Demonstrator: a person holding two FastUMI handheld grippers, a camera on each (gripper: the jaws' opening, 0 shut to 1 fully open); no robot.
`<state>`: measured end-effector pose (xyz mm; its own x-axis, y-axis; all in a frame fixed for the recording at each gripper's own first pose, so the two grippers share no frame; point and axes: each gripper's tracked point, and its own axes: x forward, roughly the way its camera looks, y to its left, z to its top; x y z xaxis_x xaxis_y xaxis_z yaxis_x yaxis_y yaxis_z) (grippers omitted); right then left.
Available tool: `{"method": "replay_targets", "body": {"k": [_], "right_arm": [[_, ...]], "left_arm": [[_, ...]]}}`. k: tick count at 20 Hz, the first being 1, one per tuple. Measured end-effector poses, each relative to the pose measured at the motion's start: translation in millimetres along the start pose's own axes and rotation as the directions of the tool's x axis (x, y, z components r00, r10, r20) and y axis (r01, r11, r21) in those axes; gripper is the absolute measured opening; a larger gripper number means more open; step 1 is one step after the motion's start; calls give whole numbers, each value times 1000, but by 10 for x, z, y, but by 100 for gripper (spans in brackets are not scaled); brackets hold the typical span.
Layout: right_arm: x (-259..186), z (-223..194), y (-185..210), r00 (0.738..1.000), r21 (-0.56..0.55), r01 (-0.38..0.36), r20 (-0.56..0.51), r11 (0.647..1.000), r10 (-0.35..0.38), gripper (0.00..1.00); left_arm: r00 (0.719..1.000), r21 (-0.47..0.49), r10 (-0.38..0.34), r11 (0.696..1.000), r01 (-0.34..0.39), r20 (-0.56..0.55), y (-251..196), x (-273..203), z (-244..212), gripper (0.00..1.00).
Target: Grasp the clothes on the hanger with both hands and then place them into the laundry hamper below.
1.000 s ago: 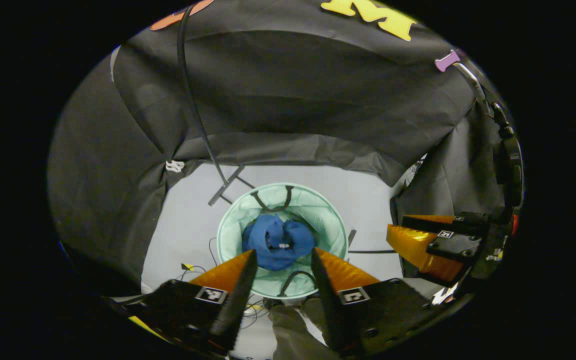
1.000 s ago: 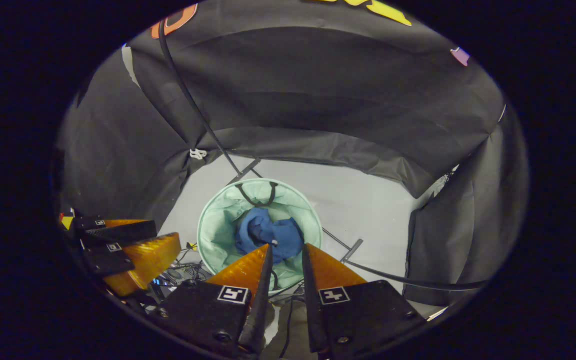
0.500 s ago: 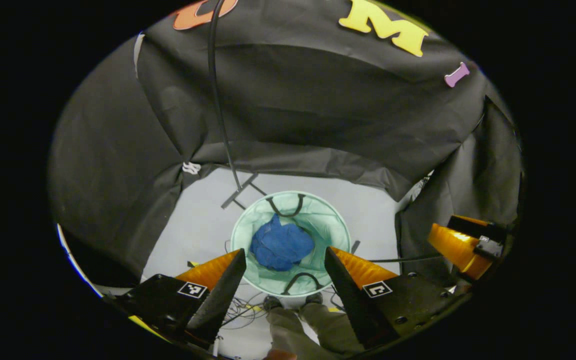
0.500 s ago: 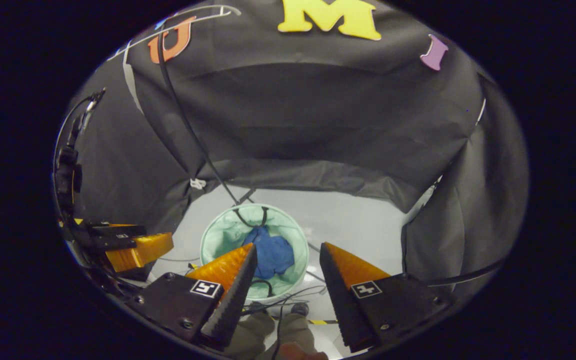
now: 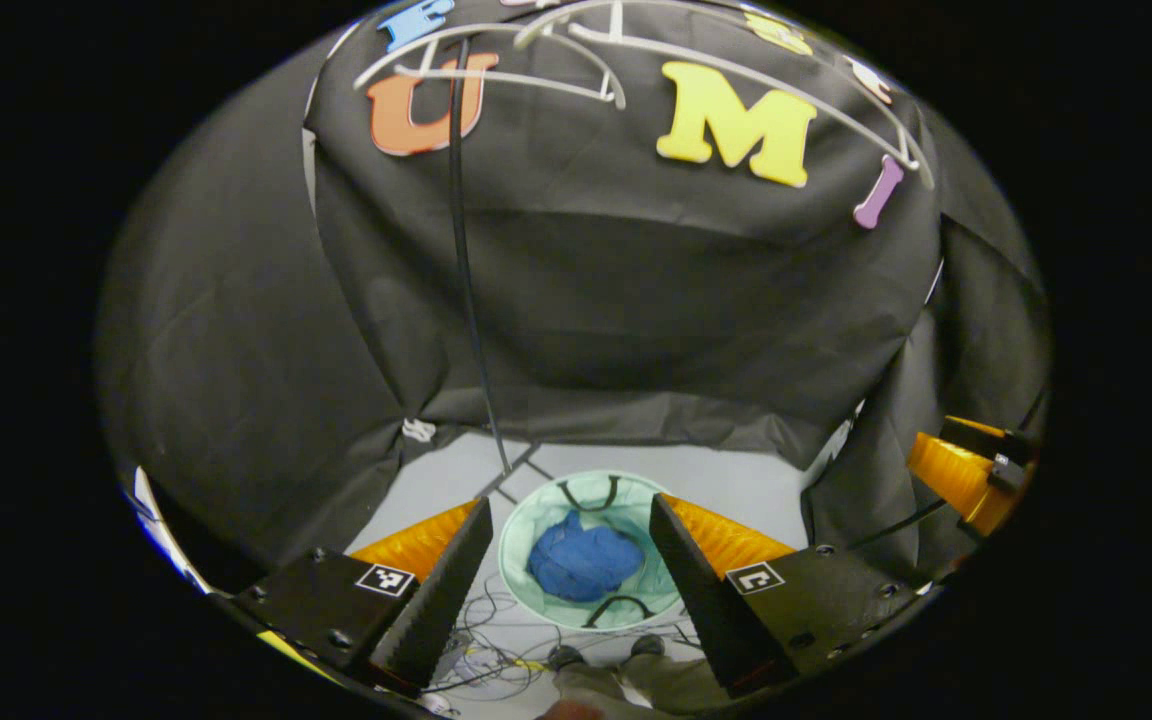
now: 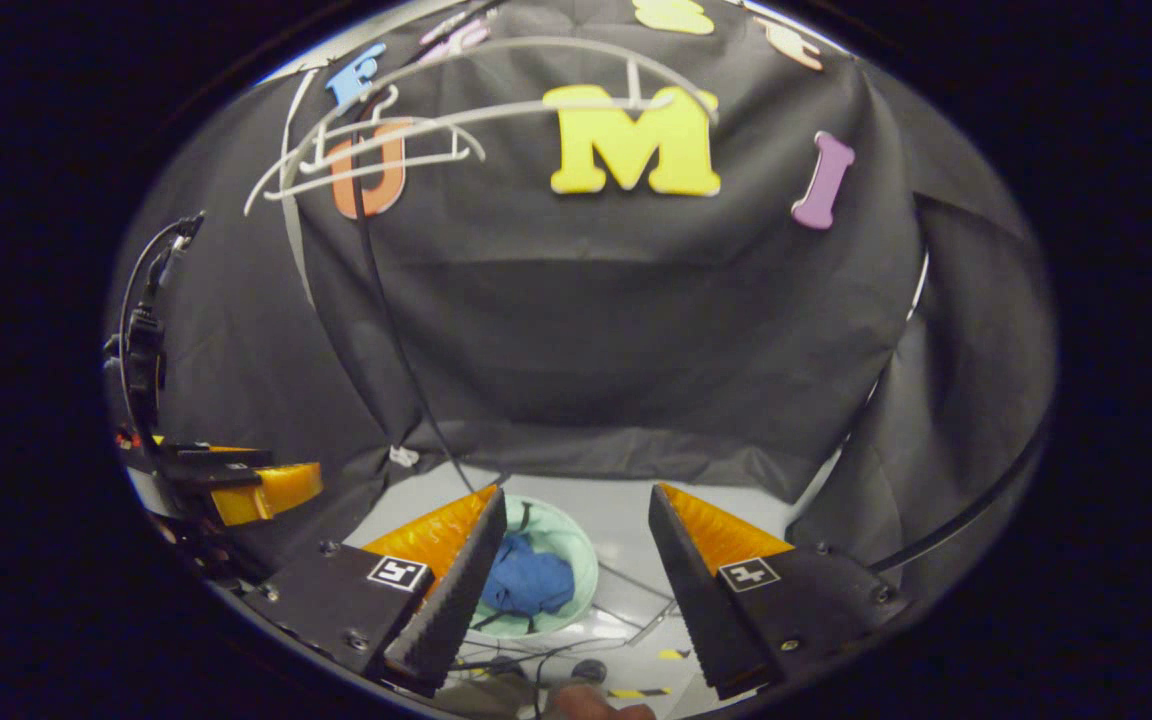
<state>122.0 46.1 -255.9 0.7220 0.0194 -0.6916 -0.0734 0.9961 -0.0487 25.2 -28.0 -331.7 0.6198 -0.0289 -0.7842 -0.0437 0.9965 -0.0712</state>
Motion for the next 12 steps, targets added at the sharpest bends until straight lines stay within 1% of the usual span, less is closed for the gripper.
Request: {"method": "replay_targets", "body": {"k": [3,4,5,7,8,9,10,11,12], "right_arm": [[-298,437,-114,989,-29,14,147,999,-10,91],[-428,596,-146,981,-36,17,195,999,-10,91],[-575,736,-176,971,-39,18,239,999,-9,91],[-823,1025,-195,949,-35,10,316,999,2,96],[-935,1154,-208,937,-28,4,348,1000,6,100],[-1047,1244,-233,926,-24,3,377,1000,6,100],[-1159,1355,-255,915,-23,2,404,1000,7,100],[-1262,1446,-292,901,-23,9,434,1000,2,100],[-1361,1545,-316,883,-30,14,470,999,2,100]], "left_arm": [[992,11,10,1000,-11,127,-20,-339,448,97],[986,13,13,1000,-16,166,-44,-449,578,92],[979,12,16,1000,-19,202,-83,-609,709,97],[963,9,21,1000,-24,268,-94,-827,939,97],[952,12,24,1000,-29,306,-93,-959,1062,97],[939,14,28,999,-35,342,-68,-1106,1195,97],[923,20,27,999,-38,384,-60,-1228,1323,100],[906,24,32,999,-47,423,-49,-1376,1427,100],[889,26,36,998,-54,456,-52,-1506,1510,97]]}}
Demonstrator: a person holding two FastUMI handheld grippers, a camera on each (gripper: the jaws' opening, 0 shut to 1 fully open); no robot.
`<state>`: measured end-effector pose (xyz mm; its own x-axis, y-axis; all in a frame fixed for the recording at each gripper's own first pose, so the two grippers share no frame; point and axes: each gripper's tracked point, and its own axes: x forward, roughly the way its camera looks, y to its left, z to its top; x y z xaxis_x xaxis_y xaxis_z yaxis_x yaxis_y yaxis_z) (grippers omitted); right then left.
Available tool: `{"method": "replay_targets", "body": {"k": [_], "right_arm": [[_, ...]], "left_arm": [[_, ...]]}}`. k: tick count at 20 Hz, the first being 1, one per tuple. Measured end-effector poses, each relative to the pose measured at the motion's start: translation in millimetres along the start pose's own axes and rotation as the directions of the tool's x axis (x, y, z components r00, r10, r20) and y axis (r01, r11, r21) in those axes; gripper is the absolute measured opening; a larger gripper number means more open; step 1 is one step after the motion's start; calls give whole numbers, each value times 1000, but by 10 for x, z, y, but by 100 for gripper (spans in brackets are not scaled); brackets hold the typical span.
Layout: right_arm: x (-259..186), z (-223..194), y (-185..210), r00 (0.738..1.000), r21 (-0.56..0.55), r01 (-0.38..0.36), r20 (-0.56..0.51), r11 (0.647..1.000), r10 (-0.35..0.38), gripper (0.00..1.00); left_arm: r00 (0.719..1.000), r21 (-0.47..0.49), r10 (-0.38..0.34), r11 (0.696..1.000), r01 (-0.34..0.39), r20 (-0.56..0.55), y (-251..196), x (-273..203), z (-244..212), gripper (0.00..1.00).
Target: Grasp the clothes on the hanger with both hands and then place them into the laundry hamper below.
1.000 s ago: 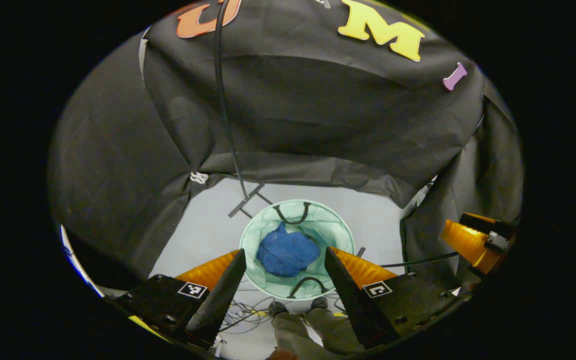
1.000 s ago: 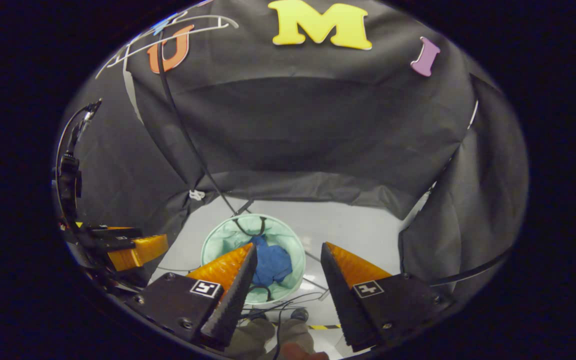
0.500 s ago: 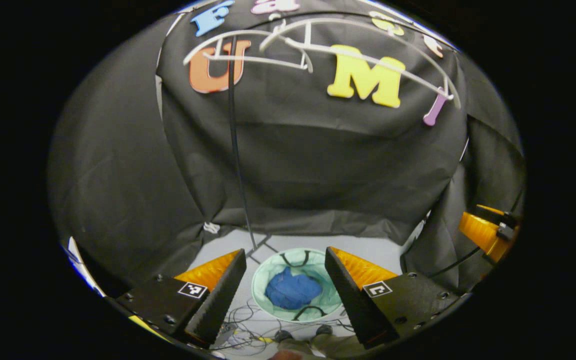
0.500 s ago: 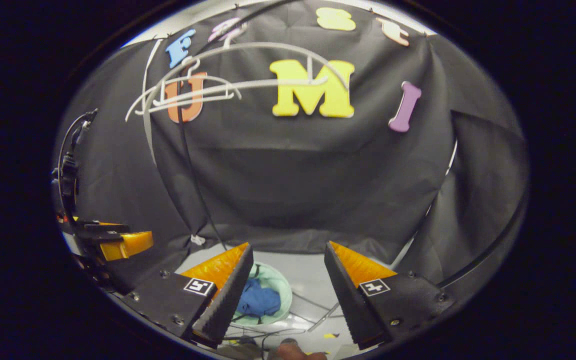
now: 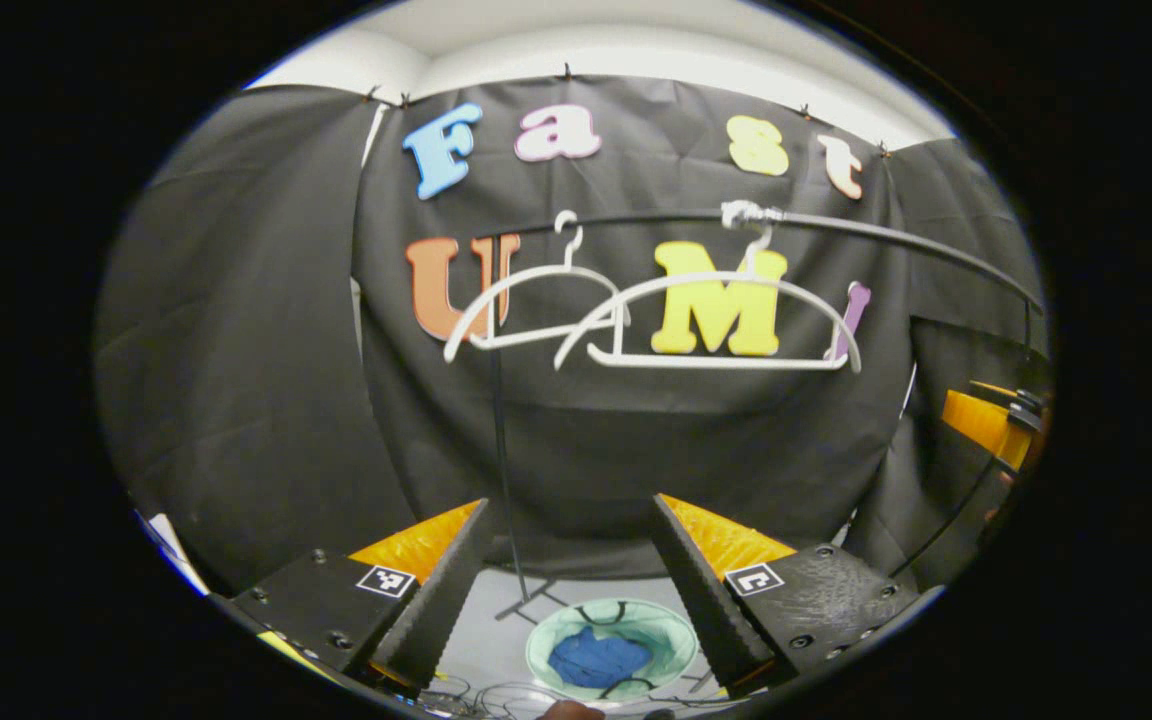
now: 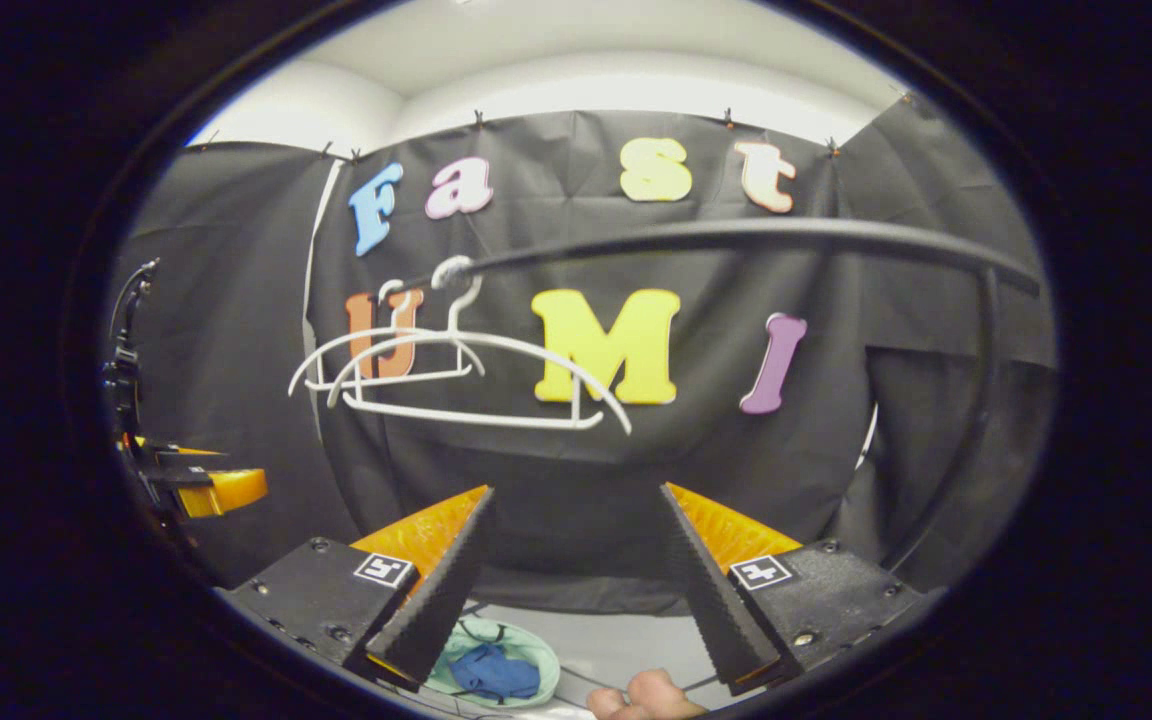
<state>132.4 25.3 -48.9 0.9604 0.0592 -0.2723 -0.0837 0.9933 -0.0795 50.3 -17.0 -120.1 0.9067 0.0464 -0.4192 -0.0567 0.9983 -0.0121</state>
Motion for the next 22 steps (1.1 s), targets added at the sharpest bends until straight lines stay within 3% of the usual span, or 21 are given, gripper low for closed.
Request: {"method": "replay_targets", "body": {"k": [1,2,8,12,18,19,22], "right_arm": [[-26,104,-27,999,-6,0,42,1000,1,100],[-57,222,-26,996,-10,-12,83,1000,13,100],[-238,618,-67,983,15,-42,177,999,39,100],[-482,1083,-403,960,5,18,278,1000,-19,100],[-693,1304,-367,917,4,7,399,1000,-8,100],[-713,1302,-346,913,6,1,407,1000,-4,96],[-704,1246,-339,911,4,1,412,1000,-3,100]], "left_arm": [[999,6,6,1000,-6,36,20,-98,124,92],[998,11,8,1000,-9,69,33,-173,257,100],[970,31,8,999,-16,243,49,-526,946,100],[938,35,24,999,-38,345,120,-774,1293,100],[883,28,39,998,-59,468,57,-977,1556,100],[875,30,28,998,-49,484,11,-1015,1546,100],[865,53,-6,998,-24,501,-112,-1068,1441,100]]}}
